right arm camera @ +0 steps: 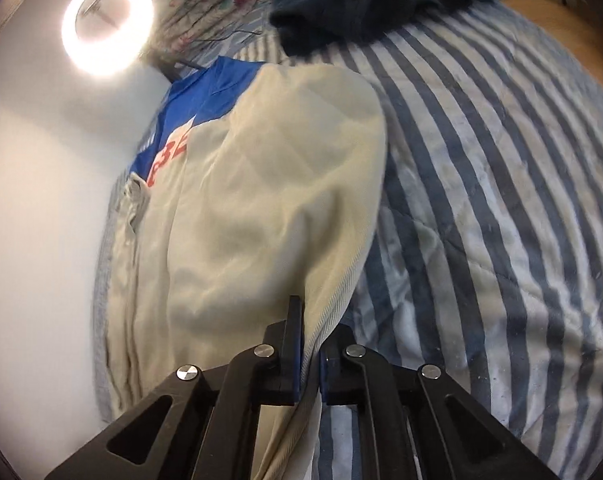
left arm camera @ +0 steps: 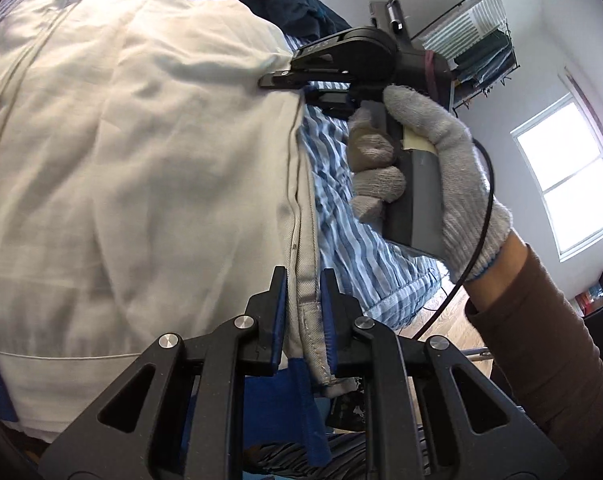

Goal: Fold large clothes
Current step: 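Grasp the jacket edge with the right gripper while the left gripper holds the other edge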

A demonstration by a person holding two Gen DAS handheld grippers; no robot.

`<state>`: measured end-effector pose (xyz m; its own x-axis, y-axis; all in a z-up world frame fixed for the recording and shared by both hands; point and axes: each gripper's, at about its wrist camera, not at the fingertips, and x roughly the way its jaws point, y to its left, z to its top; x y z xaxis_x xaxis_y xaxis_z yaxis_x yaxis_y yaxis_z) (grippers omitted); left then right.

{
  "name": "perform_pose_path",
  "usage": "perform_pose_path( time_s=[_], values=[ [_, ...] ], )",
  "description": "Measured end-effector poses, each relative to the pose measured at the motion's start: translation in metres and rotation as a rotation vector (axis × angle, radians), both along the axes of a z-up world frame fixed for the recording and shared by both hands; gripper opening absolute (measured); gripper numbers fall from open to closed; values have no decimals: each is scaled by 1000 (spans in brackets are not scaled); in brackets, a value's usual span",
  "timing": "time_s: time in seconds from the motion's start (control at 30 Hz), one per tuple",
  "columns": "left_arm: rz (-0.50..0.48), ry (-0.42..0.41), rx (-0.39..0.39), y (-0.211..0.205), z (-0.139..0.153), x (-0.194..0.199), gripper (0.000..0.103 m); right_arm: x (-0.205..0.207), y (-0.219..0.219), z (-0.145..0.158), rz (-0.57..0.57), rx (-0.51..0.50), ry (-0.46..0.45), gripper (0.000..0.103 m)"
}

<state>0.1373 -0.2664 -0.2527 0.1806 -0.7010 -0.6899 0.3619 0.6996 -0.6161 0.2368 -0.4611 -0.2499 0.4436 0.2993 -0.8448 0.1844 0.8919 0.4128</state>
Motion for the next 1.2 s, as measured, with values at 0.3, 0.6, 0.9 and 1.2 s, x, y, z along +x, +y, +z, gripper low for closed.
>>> perform_pose_path(
  time_s=[0.3,0.6,0.9,1.2],
  values=[
    [58,-30,-20,46,16,-14,14,6,73,53,112,-227,-85,3],
    [158,-19,-4,96,17,-16,8,24,161,53,263,-369,-84,3],
    [238,27,39,143,-4,-17,7,50,234,7,390,-400,-12,2],
    [261,54,43,151,-2,-13,7,54,246,-19,432,-400,30,4]
  ],
)
